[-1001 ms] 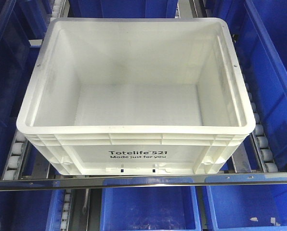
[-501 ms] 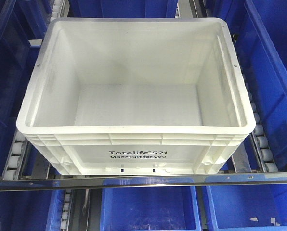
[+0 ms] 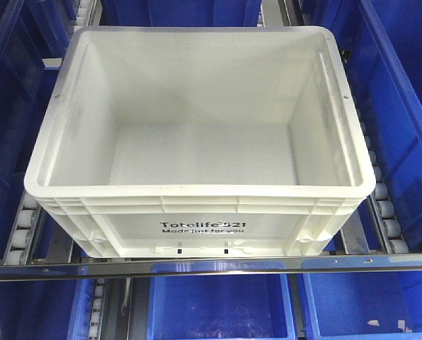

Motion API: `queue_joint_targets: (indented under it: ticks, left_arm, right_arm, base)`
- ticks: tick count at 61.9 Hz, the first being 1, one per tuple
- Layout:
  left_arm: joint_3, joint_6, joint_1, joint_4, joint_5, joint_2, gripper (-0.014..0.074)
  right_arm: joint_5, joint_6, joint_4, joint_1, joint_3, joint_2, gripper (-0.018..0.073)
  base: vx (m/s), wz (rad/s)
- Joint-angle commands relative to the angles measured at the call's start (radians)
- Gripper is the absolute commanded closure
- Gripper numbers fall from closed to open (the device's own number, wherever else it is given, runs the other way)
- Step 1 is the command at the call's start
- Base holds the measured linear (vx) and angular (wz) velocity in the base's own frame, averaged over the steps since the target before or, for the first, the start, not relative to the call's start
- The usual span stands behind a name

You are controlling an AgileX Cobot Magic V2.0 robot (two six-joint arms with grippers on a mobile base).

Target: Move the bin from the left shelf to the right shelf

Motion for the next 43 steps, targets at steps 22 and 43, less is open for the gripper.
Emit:
queue_joint_targets:
  ticks: [22,43]
  left_arm:
    - [-0.025,-0.001,-0.006,-0.008,-0.068,-0.01,0.0605]
    - [-0.025,-0.001,-0.006,-0.008,-0.068,-0.01,0.0605]
  right_arm:
    - [-0.068,0.001,-0.004,-0.004,-0.03,0.007,0.0566]
    - [-0.036,0.106,-0.184,-0.004,-0.028,-0.034,0.0566]
  base:
    - [0.0,0.0]
    - [0.0,0.0]
